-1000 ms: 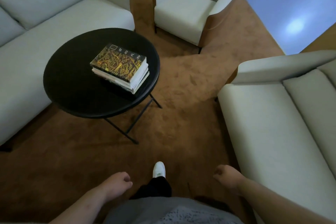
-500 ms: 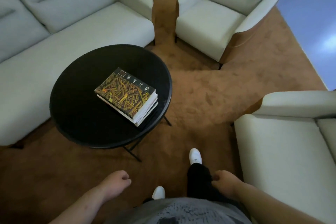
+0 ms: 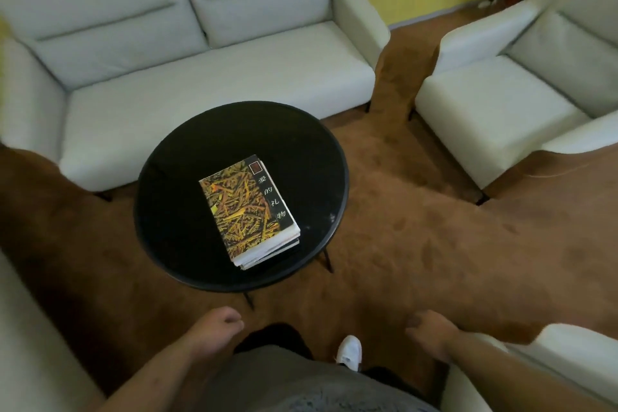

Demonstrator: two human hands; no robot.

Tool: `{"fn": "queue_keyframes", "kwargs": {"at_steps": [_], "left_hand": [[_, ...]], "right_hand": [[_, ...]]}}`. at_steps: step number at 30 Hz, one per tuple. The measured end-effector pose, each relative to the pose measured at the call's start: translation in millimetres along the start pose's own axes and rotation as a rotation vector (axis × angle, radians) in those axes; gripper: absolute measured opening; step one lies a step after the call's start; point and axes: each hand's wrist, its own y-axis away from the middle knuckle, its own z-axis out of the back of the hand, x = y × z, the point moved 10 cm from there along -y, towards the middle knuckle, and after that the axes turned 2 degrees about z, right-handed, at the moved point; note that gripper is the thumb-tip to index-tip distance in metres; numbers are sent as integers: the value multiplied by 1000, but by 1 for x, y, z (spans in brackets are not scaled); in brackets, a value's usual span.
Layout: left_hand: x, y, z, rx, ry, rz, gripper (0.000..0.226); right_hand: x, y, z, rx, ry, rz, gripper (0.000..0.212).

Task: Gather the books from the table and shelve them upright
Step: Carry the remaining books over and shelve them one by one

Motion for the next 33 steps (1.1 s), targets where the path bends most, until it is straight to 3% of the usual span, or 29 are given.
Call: {"fn": "queue_keyframes", "kwargs": {"at_steps": [2, 7, 13, 16, 19, 21, 23, 28, 33], "left_hand": [[-6, 3, 11, -47, 61, -9, 5], [-5, -4, 53, -180, 311, 16, 17], [-21, -34, 92, -215, 1010, 103, 50], [-40, -52, 103, -171, 1167, 45, 50], [-57, -68, 104, -66, 1277, 54, 52], [-61, -78, 97, 5, 1387, 97, 68], [-61, -84, 92, 16, 1524, 128, 70], [-63, -95, 76, 60, 1685, 166, 68], [-73, -91, 74, -46, 1661, 201, 64]], "right_hand": [[23, -14, 20, 5, 19, 50, 31], [115, -27, 65, 9, 63, 195, 18], [241, -27, 103, 46, -155, 349, 29], [295, -39, 104, 129, -290, 389, 48], [330, -74, 92, 208, -412, 345, 94], [351, -81, 83, 269, -484, 332, 66], [356, -90, 70, 351, -555, 272, 42], [348, -109, 53, 422, -659, 169, 54], [338, -124, 31, 445, -756, 56, 71]]}}
